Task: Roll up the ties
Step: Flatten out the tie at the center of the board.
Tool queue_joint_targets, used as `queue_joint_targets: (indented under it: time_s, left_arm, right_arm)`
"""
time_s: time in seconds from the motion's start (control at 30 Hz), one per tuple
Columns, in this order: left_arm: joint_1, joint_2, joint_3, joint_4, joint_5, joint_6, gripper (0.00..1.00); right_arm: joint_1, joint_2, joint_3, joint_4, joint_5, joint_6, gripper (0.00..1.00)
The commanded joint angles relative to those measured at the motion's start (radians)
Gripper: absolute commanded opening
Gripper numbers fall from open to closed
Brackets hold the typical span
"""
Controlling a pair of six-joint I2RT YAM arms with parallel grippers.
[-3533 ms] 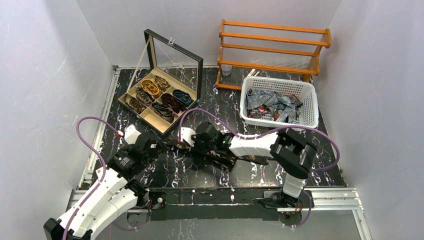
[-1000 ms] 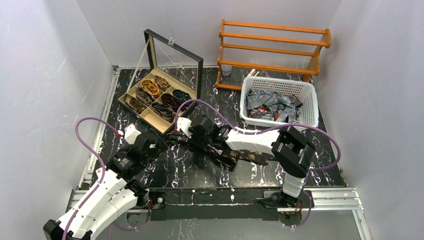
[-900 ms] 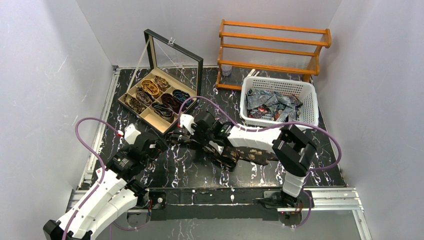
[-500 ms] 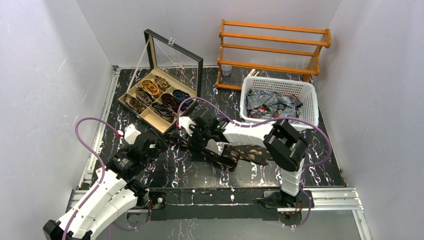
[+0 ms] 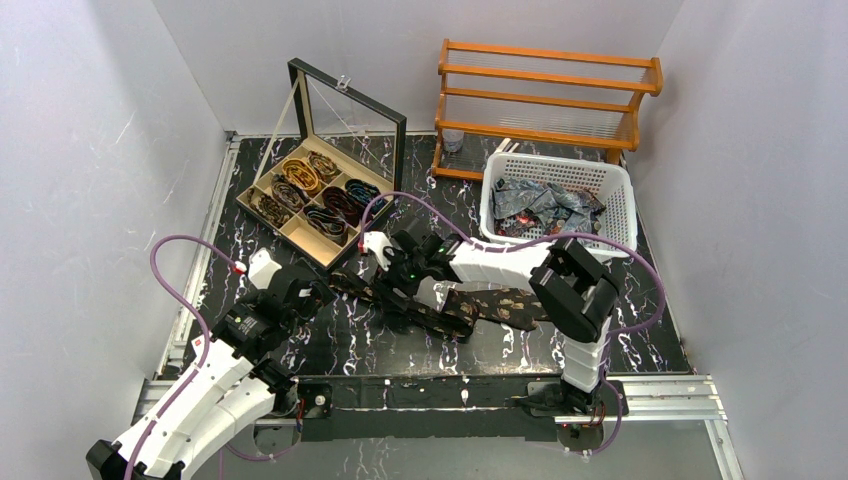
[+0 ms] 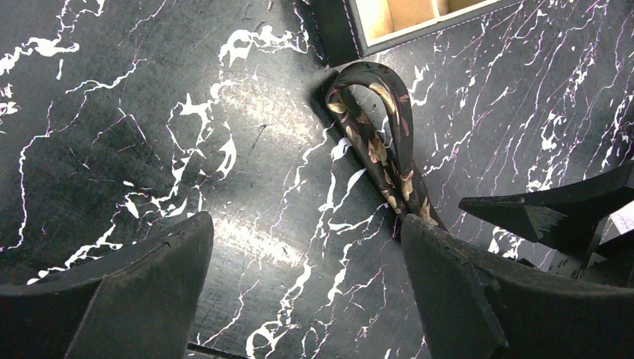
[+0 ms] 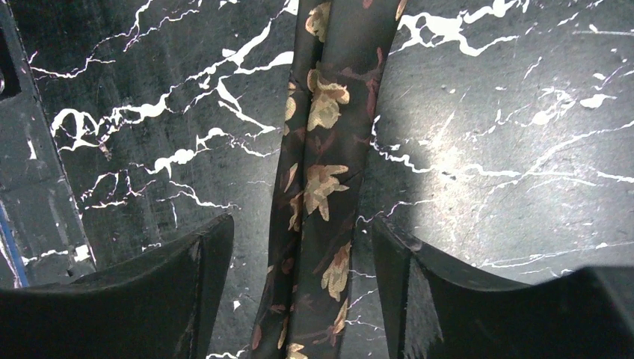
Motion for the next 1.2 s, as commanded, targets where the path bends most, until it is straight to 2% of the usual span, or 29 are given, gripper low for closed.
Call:
queue_joint_targets:
  time_s: [0.0,0.17,0.3,0.37,0.43,0.5,0.6,0.7,0.83,0.9,0.97,1.1,1.17]
  left_arm:
    - [-0.003,-0.016,0.005,-0.023,-0.041,-0.004,0.93]
    - [-0.003,-0.012,0.004,-0.019,-0.036,-0.006,0.93]
    - [-0.003,-0.009,0.009,-0.028,-0.042,-0.007,0.93]
    - [-0.003,-0.010,0.013,-0.030,-0.045,-0.007,0.93]
    - [-0.003,-0.012,0.017,-0.035,-0.049,-0.005,0.93]
    - [-0.003,-0.012,0.019,-0.041,-0.055,-0.004,0.93]
    - [-0.003,-0.012,0.018,-0.040,-0.057,-0.005,0.93]
    - [-0.003,-0.012,0.023,-0.043,-0.056,-0.003,0.93]
    - [-0.003,-0.014,0.057,-0.070,-0.059,-0.001,0.93]
    - [-0.003,-0.023,0.082,-0.087,-0.064,-0.001,0.93]
    - [-0.003,-0.038,0.109,-0.097,-0.068,0.002,0.93]
    - [-0.003,-0.076,0.159,-0.125,-0.083,0.007,0.93]
    - [-0.003,-0.094,0.176,-0.134,-0.092,0.008,0.93]
  right_arm:
    - [0.021,-0.064,-0.050,0.055,0.022,0.028,0.77]
    - [0.069,-0.064,-0.104,0.132,0.163,0.020,0.77]
    - [0.120,-0.039,-0.136,0.201,0.299,-0.009,0.67]
    - [0.133,-0.027,-0.146,0.215,0.350,-0.012,0.59]
    - [0.139,-0.027,-0.156,0.226,0.389,-0.014,0.45]
    - [0.143,-0.030,-0.166,0.231,0.402,-0.010,0.31]
    - [0.143,-0.033,-0.168,0.215,0.381,-0.003,0.18]
    - [0.141,-0.052,-0.133,0.146,0.229,0.020,0.09]
    - [0.118,-0.088,-0.058,0.024,-0.114,0.056,0.09]
    - [0.093,-0.090,-0.033,0.014,-0.338,0.104,0.09]
    - [0.085,-0.076,-0.012,0.032,-0.491,0.142,0.09]
    - [0.078,0.000,0.065,0.062,-0.691,0.227,0.09]
    - [0.076,0.055,0.121,0.078,-0.721,0.270,0.10]
